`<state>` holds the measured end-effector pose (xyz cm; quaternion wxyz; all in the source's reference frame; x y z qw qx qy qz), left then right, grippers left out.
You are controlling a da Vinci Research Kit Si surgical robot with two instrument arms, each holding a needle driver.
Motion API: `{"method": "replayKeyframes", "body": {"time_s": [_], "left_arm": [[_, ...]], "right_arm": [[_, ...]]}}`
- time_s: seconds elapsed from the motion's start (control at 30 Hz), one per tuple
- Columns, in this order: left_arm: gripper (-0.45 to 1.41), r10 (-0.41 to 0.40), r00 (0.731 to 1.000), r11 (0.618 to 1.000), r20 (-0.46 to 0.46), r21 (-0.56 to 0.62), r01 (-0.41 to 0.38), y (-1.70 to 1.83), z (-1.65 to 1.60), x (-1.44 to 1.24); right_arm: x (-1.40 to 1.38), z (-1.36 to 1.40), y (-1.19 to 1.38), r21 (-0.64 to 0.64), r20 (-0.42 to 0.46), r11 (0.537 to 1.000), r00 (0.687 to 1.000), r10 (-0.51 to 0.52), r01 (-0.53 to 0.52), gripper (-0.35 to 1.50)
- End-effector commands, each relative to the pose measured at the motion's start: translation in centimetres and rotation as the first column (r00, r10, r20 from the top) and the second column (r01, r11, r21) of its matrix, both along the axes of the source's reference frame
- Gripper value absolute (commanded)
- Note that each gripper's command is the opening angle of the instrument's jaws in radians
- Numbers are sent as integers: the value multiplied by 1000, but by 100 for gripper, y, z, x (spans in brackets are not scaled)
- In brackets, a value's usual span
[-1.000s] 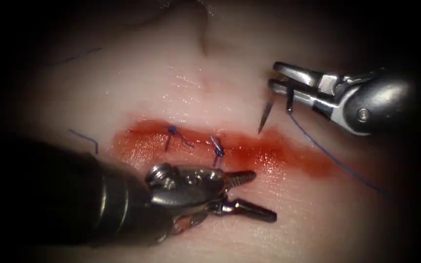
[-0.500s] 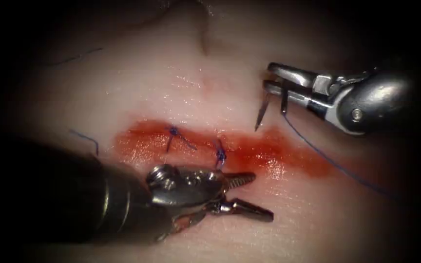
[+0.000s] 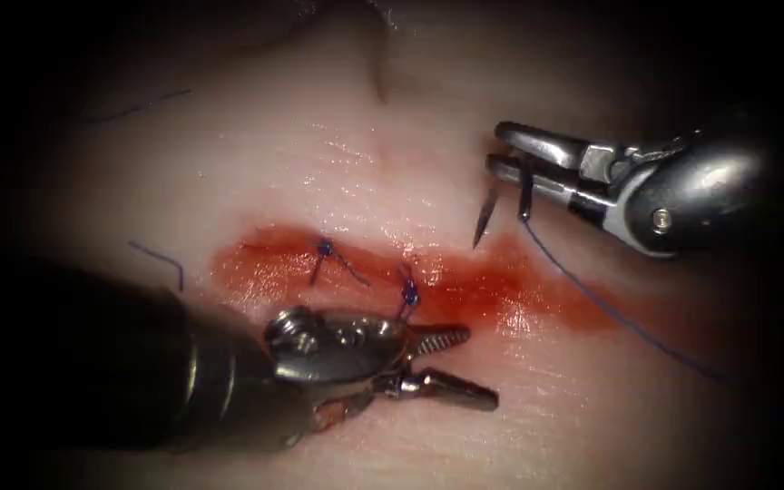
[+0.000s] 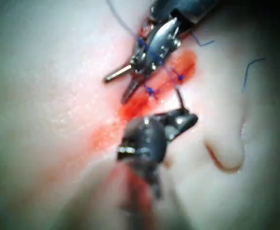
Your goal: Wound Closure
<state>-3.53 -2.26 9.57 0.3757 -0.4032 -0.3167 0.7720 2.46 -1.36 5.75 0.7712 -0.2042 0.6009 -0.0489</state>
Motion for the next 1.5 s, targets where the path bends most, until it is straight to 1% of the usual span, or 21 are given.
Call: {"method": "replayKeyframes", "body": {"time_s": [0.03, 0.17, 0.37, 1.03, 1.17, 1.23, 1.27, 1.4, 1.5], "left_arm": [[62, 1, 1000, 1000, 0, 6, -1, -8, 3, -5], [62, 0, 1000, 1000, 0, 6, 0, -8, 2, -5], [62, 2, 1000, 1000, 1, 7, -2, -7, 1, -4], [61, 6, 1000, 1000, 6, 14, -6, -3, -6, 2], [59, 7, 1000, 1000, 6, 13, -7, -3, -4, 2], [59, 7, 1000, 1000, 6, 12, -7, -2, -3, 2], [59, 7, 1000, 1000, 6, 11, -7, -3, -2, 3], [59, 8, 1000, 1000, 6, 11, -8, -3, -2, 3], [57, 8, 1000, 1000, 7, 12, -8, -3, -3, 4]], "right_arm": [[6, 7, -3, -5, 0, 1000, 1000, -3, 3, -35], [8, 8, -3, -5, 1, 1000, 1000, -2, 2, -35], [17, 10, -11, -10, -3, 1000, 1000, -8, 8, -35], [15, 20, -27, -16, 14, 999, 999, -34, 34, -35], [23, 25, -31, 37, 7, 999, 1000, -25, 25, -35], [26, 30, -34, 71, 23, 997, 999, -35, 33, -35], [28, 37, -40, 91, 29, 995, 999, -40, 38, -35], [27, 47, -46, 115, 36, 992, 998, -51, 47, -35], [25, 49, -47, 125, 33, 991, 998, -51, 46, -35]]}}
